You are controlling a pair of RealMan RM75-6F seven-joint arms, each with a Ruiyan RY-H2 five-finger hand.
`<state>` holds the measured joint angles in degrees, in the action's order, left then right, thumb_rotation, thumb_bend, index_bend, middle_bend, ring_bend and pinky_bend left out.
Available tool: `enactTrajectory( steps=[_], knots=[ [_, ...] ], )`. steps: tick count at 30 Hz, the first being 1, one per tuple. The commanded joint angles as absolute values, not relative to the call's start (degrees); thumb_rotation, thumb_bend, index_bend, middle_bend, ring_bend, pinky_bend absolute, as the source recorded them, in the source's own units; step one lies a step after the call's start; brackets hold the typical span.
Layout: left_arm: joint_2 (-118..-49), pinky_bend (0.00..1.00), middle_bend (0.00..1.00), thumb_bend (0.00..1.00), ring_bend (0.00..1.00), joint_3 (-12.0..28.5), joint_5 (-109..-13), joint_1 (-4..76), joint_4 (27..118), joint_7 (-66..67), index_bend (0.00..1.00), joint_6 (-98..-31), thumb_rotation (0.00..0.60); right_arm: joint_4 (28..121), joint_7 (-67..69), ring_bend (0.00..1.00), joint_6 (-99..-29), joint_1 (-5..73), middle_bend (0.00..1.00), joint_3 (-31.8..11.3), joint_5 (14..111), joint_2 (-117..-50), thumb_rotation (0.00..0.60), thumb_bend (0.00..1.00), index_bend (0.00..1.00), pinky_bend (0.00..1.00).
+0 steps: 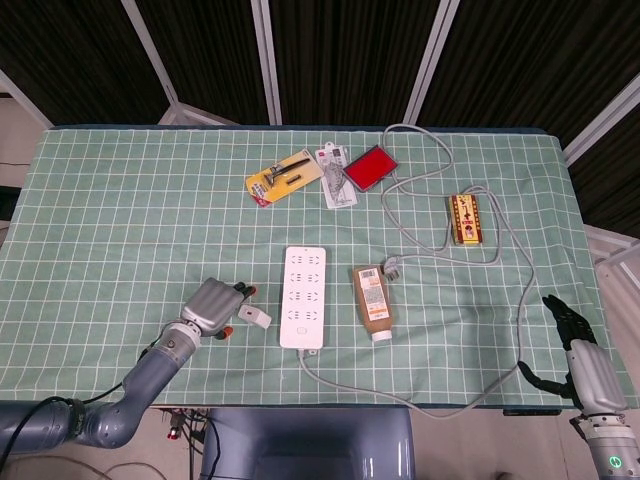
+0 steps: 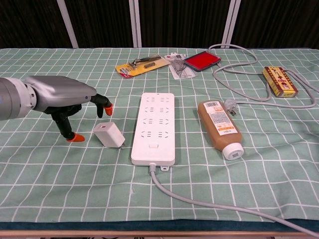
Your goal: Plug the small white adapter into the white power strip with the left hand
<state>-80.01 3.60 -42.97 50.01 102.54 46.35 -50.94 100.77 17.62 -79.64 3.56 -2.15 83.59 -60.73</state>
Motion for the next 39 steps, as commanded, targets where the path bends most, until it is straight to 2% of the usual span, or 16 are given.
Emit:
enactTrajectory(
  steps=[1, 11, 27, 29, 34, 39],
  knots=[
    [-80.1, 0.89, 0.29, 0.25, 0.8, 3.8, -43.8, 51.1, 100.9, 44.6, 0.27, -49.1, 0.6, 100.8, 17.6, 0.0, -79.5, 3.6, 0.0, -2.2, 83.4, -60.7, 0.6, 0.34, 0.0, 0.0],
    [-81.1, 0.89, 0.35, 0.25, 0.8, 3.1, -46.6, 52.8, 97.7, 40.1, 0.32, -46.1, 0.6, 101.1, 17.5, 0.0, -79.2, 3.6, 0.0, -2.3, 83.0, -60.7, 0.6, 0.34, 0.0, 0.0],
    [-83.6, 0.89, 0.46, 0.26, 0.8, 1.9, -50.2, 53.0, 95.7, 35.8, 0.42, -46.9, 0.6, 101.3, 17.5, 0.0, -79.1, 3.6, 0.0, -2.3, 82.9, -60.6, 0.6, 0.34, 0.0, 0.0],
    [-84.0, 0.89, 0.49, 0.3, 0.81, 1.8, -50.3, 53.0, 95.3, 35.5, 0.44, -47.0, 0.6, 101.3, 17.6, 0.0, -79.1, 3.5, 0.0, -2.3, 82.8, -60.6, 0.6, 0.34, 0.0, 0.0],
    [-85.0, 0.9, 0.61, 0.51, 0.84, 1.4, -51.2, 52.4, 94.7, 34.6, 0.56, -48.3, 0.6, 101.4, 17.6, 0.0, -79.2, 3.5, 0.0, -2.4, 82.8, -60.5, 0.6, 0.34, 0.0, 0.0],
    [-85.1, 0.91, 0.67, 0.58, 0.85, 1.7, -53.7, 51.1, 95.3, 33.7, 0.61, -52.2, 0.6, 101.5, 17.6, 0.0, -79.4, 3.4, 0.0, -2.4, 82.9, -60.6, 0.6, 0.34, 0.0, 0.0]
  ],
)
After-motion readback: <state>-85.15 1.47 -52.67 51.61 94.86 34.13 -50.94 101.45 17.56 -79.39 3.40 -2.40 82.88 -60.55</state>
